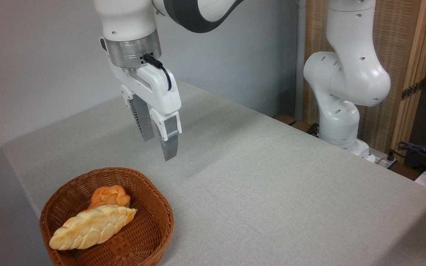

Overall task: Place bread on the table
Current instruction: 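Lower the open gripper onto the long braided bread in the basket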

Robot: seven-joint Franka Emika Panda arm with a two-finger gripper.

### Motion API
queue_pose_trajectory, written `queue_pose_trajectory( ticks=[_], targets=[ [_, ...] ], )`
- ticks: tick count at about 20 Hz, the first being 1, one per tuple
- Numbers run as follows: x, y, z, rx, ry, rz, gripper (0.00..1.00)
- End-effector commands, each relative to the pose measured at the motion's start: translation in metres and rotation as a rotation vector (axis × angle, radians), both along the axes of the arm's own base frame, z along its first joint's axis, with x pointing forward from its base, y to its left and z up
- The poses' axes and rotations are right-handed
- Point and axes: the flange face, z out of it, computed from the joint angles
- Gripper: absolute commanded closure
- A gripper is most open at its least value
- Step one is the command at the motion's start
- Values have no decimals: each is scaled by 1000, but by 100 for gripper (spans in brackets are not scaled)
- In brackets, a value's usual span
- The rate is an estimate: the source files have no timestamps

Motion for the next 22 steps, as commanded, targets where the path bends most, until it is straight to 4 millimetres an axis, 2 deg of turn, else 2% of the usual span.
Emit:
queue_pose_trajectory(
  ticks=[1,4,10,17,22],
  targets=[
    [15,0,-3,-24,-80,14,0],
    [30,-1,-13,-30,-147,23,0],
    [62,-2,-44,-61,-247,67,0],
    [100,-6,-110,-67,-328,97,0],
    [110,-4,-138,-55,-337,100,0]
  ],
)
